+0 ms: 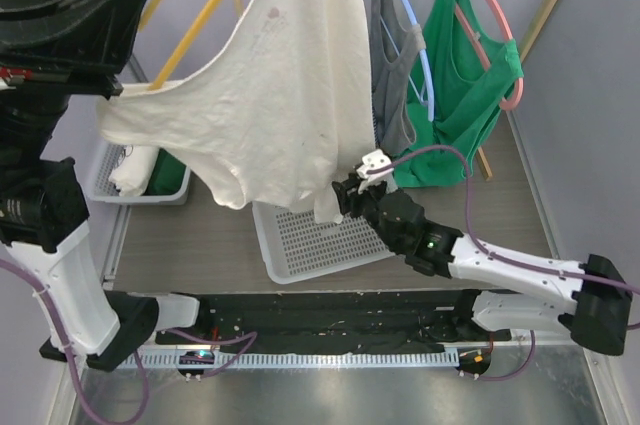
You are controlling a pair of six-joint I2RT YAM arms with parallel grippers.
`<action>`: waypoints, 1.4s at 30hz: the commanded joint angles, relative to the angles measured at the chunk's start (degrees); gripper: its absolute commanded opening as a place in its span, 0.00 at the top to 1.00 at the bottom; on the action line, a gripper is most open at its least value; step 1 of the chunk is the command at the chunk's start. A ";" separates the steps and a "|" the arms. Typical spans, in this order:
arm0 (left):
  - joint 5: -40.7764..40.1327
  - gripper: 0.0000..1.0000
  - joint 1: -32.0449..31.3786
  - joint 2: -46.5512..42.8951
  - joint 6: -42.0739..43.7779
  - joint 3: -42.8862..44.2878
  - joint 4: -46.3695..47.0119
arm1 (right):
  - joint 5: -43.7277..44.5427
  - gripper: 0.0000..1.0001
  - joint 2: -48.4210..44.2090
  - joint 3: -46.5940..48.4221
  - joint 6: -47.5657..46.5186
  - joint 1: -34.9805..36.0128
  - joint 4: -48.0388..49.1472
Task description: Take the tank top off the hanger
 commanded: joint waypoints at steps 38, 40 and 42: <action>20.15 1.00 -1.91 -21.51 13.15 -45.95 -29.76 | -3.36 0.12 -16.45 20.95 -1.97 0.22 -13.05; 20.15 1.00 -1.82 -21.68 13.50 -45.95 -29.76 | -3.79 0.14 -16.02 21.04 -1.97 0.22 -12.96; 20.41 1.00 -2.00 -21.77 13.77 -46.04 -29.76 | -4.23 0.16 -15.75 21.30 -1.62 0.13 -12.87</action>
